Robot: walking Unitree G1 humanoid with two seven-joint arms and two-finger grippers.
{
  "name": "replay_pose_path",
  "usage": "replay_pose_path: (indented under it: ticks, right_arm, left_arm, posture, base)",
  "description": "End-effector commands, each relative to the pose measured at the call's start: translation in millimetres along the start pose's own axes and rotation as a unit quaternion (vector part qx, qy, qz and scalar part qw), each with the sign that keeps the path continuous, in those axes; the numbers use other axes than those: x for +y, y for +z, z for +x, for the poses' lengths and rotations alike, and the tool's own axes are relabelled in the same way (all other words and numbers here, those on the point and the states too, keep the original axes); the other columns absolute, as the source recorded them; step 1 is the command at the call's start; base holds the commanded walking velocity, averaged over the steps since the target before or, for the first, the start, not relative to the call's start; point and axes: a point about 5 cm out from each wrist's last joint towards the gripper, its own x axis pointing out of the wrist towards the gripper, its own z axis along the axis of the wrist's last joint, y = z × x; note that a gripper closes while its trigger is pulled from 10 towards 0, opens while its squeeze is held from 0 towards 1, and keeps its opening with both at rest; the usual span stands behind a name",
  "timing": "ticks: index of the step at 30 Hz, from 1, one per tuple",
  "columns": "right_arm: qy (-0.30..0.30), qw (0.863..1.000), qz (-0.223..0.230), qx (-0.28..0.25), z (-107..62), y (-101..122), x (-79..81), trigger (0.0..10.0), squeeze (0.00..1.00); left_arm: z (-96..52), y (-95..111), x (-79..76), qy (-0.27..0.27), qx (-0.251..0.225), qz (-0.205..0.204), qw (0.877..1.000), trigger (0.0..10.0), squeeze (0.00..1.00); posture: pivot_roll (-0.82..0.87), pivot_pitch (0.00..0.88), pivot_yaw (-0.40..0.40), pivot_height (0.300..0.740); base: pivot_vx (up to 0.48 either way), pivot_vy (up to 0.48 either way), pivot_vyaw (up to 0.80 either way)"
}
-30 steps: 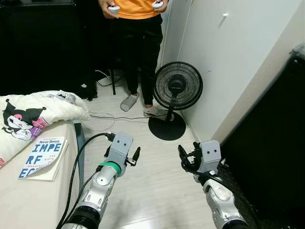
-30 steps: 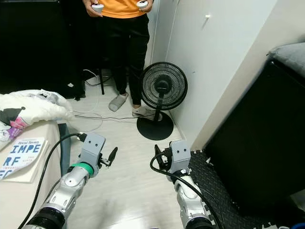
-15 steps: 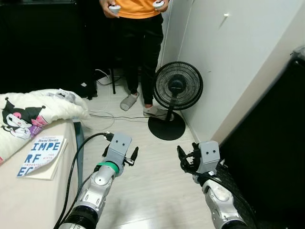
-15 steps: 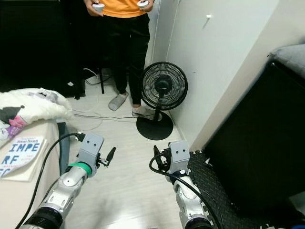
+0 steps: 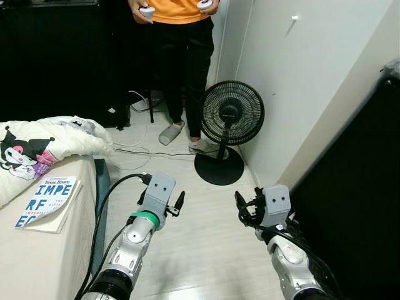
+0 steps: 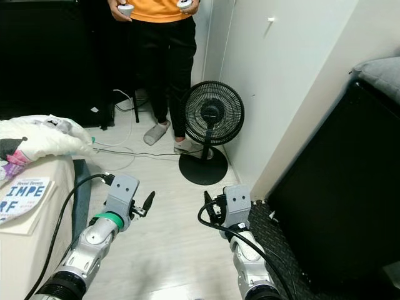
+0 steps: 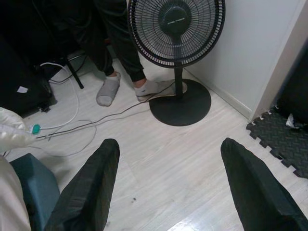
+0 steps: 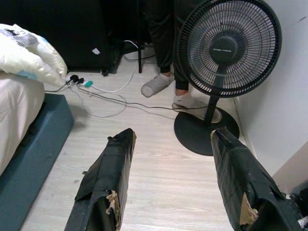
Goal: Clean up the room
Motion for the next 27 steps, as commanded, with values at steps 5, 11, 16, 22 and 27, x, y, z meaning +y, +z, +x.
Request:
replay_pose_path:
  ticks: [5,11,16,22,27]
  right_arm:
    - [-0.001,1.0,0.001,0.01,-2.7,-4.9,0.8,10.0,0.0]
    - [-0.001,1.0,0.001,0.01,-2.4,-4.9,1.2,10.0,0.0]
    - [-0.001,1.0,0.001,0.01,-2.3,-4.9,1.2,10.0,0.0]
    - [-0.002,1.0,0.001,0.011,-2.2,-5.2,1.2,10.0,0.0]
    - [-0.003,1.0,0.001,0.011,-2.2,-5.3,1.3,10.0,0.0]
  left_arm:
    - [-2.4,-6.2,-0.5,-0.002,0.011,0.004,1.0,10.0,0.0]
    - [-2.2,-5.4,-0.5,-0.003,0.009,0.004,1.0,10.0,0.0]
    - [-2.1,-5.1,-0.5,-0.003,0.008,0.004,1.0,10.0,0.0]
    - [-2.0,-4.9,-0.5,-0.003,0.008,0.004,1.0,10.0,0.0]
    - [-1.9,-4.6,-0.4,-0.004,0.007,0.004,1.0,10.0,0.0]
  posture:
    - [0.02,0.034,0.017,0.736]
    - [0.02,0.035,0.018,0.736]
    - [0.02,0.036,0.019,0.736]
    - [0.02,0.035,0.019,0.736]
    - [0.02,0.035,0.02,0.736]
  base:
    - [0.0,-0.27,0.0]
    - [0.0,-0.308,0.0]
    - [0.0,-0.349,0.0]
    - [0.0,-0.379,0.0]
    - [0.0,-0.349,0.0]
